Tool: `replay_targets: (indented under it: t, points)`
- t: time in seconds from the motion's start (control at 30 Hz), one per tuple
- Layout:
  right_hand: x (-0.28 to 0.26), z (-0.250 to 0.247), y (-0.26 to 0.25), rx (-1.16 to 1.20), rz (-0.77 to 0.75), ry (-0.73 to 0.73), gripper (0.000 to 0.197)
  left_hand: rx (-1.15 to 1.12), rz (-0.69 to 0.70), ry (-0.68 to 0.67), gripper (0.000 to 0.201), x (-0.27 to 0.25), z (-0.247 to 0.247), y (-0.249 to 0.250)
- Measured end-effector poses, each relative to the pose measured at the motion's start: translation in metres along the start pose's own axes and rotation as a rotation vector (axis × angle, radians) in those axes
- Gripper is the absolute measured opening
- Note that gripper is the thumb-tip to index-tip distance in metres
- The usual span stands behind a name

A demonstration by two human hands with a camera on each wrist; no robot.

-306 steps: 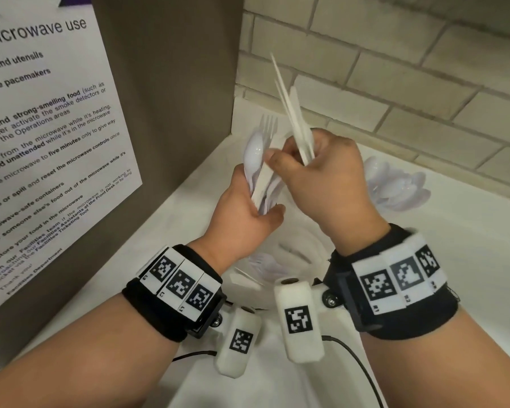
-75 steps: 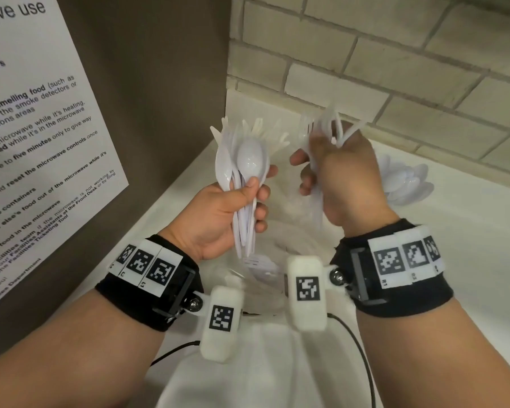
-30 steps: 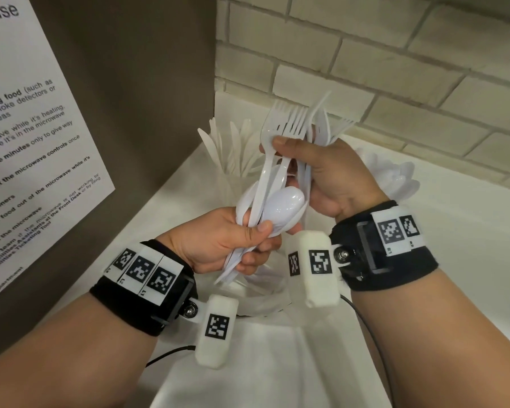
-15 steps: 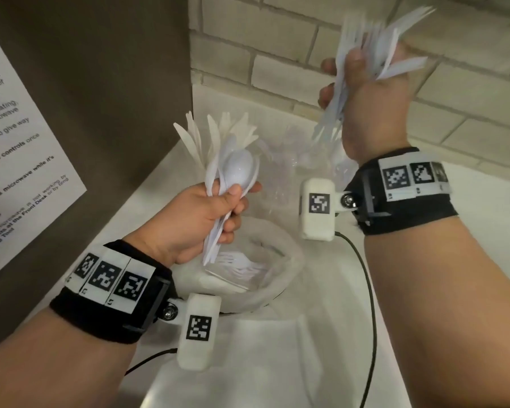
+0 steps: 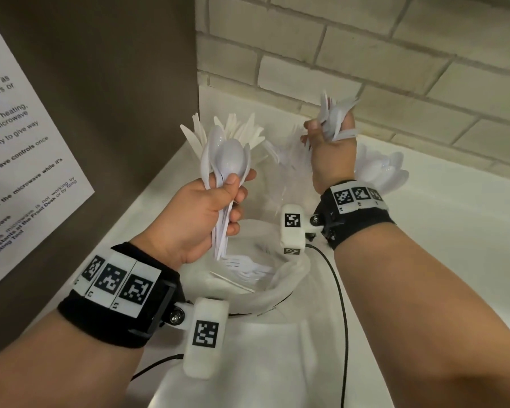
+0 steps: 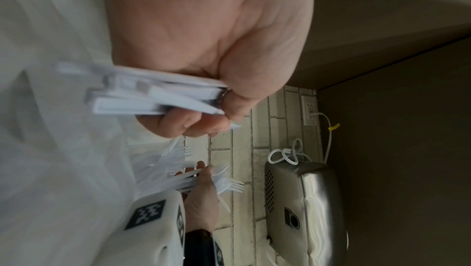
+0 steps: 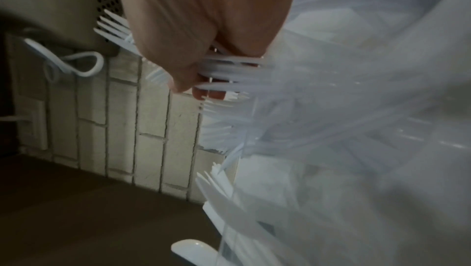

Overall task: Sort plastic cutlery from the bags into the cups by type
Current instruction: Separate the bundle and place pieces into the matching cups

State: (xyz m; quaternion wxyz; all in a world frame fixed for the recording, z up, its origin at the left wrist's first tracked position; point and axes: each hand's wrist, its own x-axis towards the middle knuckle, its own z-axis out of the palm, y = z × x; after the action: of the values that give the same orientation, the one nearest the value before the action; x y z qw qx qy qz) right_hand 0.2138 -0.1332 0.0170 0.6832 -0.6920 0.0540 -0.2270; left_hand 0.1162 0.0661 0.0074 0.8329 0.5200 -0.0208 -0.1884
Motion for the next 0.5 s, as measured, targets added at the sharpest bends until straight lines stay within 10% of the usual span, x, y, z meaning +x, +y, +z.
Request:
replay_targets:
  t: [0.5]
  points:
    - [0.008,-0.014,-0.021,0.007,0.168,-0.011,0.065,0.030,-0.017,0.030,0.024,0.000,0.002,-0.002]
